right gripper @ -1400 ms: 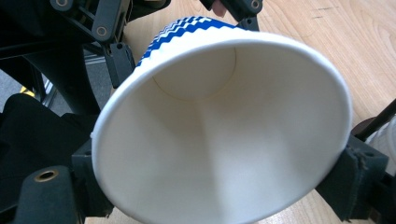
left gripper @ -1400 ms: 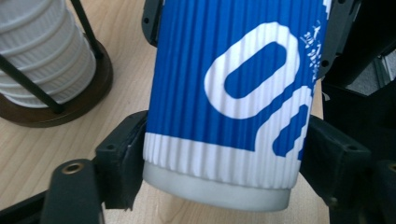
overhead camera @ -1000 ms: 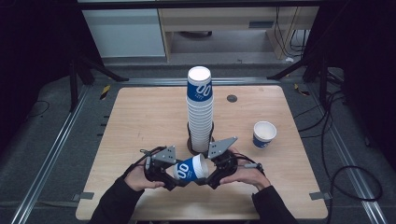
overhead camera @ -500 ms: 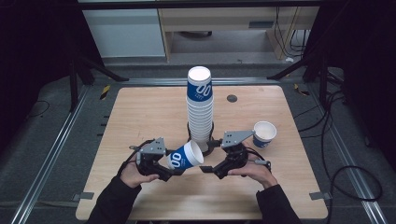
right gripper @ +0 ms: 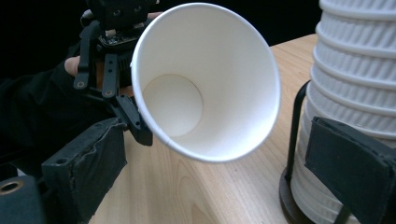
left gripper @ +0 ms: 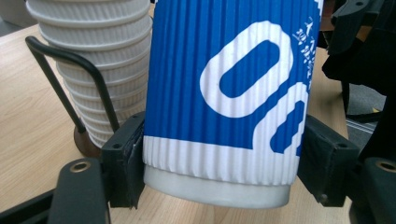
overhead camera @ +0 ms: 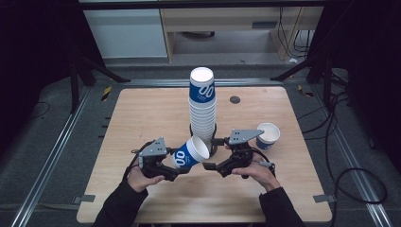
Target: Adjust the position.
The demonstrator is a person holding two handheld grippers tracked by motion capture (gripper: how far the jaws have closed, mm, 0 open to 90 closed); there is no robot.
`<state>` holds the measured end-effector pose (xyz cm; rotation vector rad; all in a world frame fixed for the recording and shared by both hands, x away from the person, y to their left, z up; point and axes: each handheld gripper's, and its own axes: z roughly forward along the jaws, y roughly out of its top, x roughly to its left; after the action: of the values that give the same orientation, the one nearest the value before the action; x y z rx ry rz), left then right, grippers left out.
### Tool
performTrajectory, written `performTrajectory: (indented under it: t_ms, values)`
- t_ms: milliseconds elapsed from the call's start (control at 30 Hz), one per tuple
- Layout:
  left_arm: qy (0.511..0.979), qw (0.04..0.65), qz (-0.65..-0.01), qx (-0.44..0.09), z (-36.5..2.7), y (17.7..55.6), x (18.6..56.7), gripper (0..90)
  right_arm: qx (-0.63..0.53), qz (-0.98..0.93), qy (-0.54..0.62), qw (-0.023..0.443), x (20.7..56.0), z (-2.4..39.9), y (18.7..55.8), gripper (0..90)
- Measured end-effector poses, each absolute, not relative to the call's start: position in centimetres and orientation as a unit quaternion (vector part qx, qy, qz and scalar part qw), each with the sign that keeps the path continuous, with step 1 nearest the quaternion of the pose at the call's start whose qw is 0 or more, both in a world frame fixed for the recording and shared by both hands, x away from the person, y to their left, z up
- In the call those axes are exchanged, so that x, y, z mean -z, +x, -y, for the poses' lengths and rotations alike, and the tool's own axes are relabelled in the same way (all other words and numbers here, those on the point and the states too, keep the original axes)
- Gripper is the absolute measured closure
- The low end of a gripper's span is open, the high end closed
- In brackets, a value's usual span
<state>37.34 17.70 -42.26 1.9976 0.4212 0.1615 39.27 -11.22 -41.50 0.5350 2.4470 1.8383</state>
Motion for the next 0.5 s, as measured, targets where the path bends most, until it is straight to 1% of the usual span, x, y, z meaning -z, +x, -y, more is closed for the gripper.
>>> performTrajectory:
  t_ms: [500]
  values:
    - [0.841,0.518,-0.144,-0.056,-16.0,36.4,42.6,26.7,-0.590,-0.791,0.159,-0.018,42.0,10.0,39.0,6.4]
